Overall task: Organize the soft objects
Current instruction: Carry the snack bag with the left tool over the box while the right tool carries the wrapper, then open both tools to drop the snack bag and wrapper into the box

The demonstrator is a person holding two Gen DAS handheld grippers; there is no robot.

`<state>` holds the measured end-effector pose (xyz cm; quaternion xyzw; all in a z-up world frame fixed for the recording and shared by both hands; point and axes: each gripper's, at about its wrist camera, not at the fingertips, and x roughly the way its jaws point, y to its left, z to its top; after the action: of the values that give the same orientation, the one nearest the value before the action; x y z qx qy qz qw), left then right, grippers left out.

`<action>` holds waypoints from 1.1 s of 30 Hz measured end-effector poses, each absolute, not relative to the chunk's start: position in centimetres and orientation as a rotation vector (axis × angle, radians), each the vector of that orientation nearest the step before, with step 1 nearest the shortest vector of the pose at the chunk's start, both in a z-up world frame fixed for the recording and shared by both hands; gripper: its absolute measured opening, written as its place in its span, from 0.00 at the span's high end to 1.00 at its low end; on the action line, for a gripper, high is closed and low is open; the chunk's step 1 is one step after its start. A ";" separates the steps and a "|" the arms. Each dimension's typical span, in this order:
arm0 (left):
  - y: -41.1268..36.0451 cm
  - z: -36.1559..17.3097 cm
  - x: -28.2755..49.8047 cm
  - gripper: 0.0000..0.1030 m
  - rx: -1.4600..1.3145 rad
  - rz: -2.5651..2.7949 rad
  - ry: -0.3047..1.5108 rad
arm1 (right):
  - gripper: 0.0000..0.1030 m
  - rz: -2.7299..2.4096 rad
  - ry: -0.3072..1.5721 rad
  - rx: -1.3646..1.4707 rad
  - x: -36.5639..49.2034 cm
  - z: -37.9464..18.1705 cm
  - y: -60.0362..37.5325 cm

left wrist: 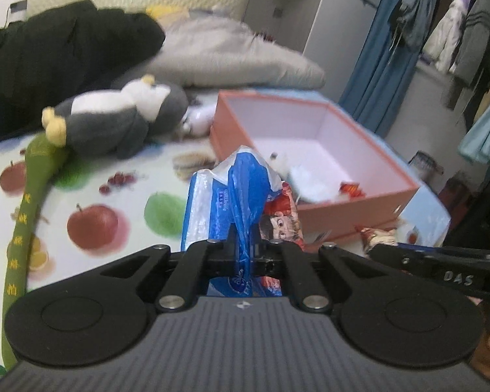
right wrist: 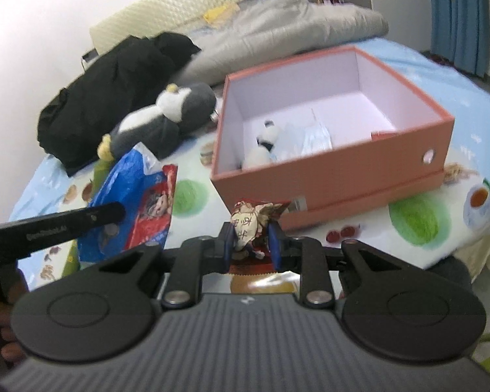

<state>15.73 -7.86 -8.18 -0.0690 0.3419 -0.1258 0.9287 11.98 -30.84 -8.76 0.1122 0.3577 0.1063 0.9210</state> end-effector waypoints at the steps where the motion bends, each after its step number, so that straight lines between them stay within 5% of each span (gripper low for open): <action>1: -7.9 -7.6 15.6 0.94 -0.146 -0.262 0.690 | 0.74 0.220 0.722 0.228 11.9 -8.3 -30.8; 19: -12.9 -0.7 24.2 0.94 -0.183 -0.400 0.596 | 0.74 0.184 0.573 0.156 18.2 -2.6 -34.0; 33: -19.0 -4.6 40.2 0.94 -0.128 -0.422 0.780 | 0.74 0.106 0.807 0.188 31.6 -7.7 -37.9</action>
<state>40.18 -18.96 -4.59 -0.0620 0.3771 -0.2040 0.9013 31.65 -37.93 -7.69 0.0911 0.3919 0.0517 0.9140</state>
